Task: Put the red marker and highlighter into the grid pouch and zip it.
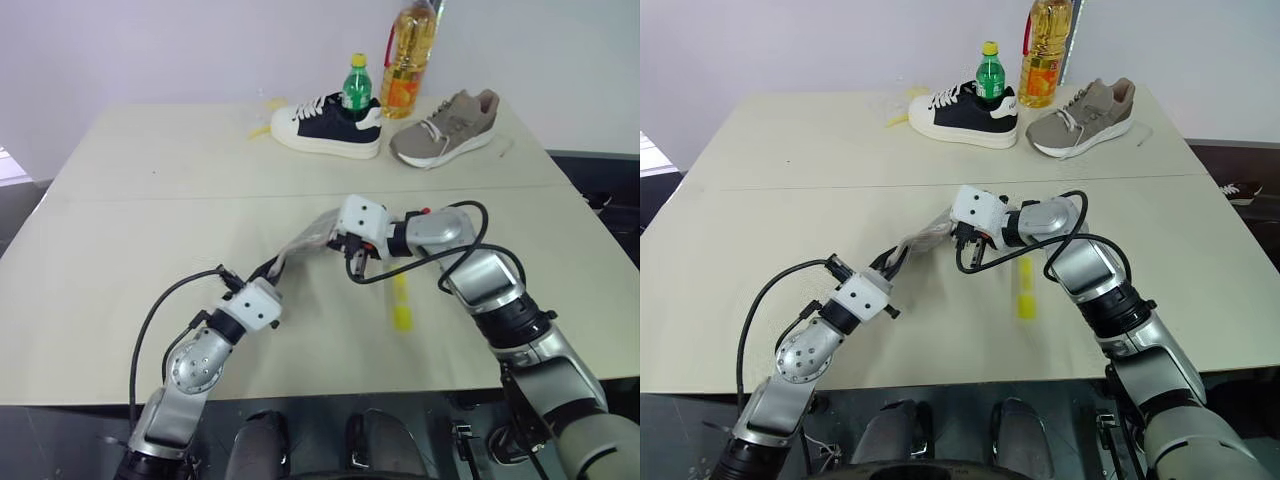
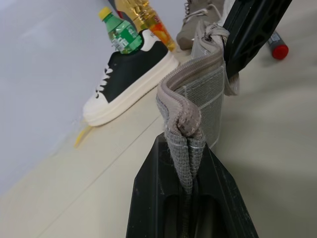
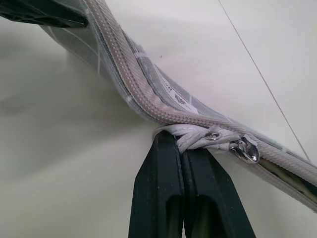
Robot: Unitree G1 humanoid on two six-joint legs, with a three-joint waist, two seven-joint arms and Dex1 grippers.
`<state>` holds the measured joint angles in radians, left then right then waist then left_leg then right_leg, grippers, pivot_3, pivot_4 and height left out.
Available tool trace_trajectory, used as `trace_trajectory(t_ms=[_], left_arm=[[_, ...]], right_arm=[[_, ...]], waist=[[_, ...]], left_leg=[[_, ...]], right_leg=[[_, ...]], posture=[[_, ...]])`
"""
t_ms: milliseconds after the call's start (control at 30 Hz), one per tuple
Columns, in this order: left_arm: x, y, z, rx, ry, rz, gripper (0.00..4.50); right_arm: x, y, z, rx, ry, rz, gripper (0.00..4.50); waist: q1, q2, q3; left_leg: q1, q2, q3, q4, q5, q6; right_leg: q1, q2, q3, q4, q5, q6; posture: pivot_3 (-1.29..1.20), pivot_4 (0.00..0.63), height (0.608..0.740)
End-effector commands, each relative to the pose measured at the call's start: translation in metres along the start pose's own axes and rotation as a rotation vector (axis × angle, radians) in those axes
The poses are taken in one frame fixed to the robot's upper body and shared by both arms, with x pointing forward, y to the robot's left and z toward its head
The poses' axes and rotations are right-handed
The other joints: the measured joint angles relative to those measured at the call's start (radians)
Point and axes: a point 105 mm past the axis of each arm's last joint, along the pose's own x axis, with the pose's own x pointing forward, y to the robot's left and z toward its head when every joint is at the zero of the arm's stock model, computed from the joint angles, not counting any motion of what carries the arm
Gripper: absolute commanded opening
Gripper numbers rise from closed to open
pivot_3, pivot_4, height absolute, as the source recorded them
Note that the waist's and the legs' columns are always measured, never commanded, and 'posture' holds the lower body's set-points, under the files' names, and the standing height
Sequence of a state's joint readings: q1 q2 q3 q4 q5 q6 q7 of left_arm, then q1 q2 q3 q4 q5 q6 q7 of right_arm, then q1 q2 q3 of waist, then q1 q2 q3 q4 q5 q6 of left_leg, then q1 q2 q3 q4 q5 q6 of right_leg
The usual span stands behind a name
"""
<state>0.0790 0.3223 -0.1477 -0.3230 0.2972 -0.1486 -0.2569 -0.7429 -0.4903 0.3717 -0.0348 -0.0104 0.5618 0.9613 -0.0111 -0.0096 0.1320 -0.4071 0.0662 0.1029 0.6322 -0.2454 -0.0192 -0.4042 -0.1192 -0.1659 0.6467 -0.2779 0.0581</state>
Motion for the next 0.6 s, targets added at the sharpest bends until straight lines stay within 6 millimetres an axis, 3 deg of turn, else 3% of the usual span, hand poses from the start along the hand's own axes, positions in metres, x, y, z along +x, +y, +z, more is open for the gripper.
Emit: trace_trajectory(t_ms=[33, 167, 600], left_arm=[[0.000, 0.007, 0.010, 0.028, -0.037, 0.038, 0.00], [0.002, 0.008, 0.011, 0.042, -0.039, 0.054, 0.00], [0.011, 0.003, 0.017, 0.040, -0.062, 0.062, 0.00]], right_arm=[[-0.007, -0.010, 0.021, -0.031, -0.072, -0.027, 0.03], [-0.008, -0.009, 0.025, -0.035, -0.083, -0.013, 0.03], [-0.007, 0.025, 0.041, -0.098, -0.125, 0.134, 0.03]], waist=[[0.000, 0.000, 0.000], [0.000, 0.000, 0.000], [0.000, 0.000, 0.000]], left_leg=[[0.000, 0.000, 0.000, 0.000, 0.000, 0.000], [0.000, 0.000, 0.000, 0.000, 0.000, 0.000], [0.000, 0.000, 0.000, 0.000, 0.000, 0.000]], right_leg=[[0.000, 0.000, 0.000, 0.000, 0.000, 0.000], [0.000, 0.000, 0.000, 0.000, 0.000, 0.000], [0.000, 0.000, 0.000, 0.000, 0.000, 0.000]], posture=[[0.00, 0.150, 0.702], [0.00, 0.150, 0.702], [0.00, 0.150, 0.702]])
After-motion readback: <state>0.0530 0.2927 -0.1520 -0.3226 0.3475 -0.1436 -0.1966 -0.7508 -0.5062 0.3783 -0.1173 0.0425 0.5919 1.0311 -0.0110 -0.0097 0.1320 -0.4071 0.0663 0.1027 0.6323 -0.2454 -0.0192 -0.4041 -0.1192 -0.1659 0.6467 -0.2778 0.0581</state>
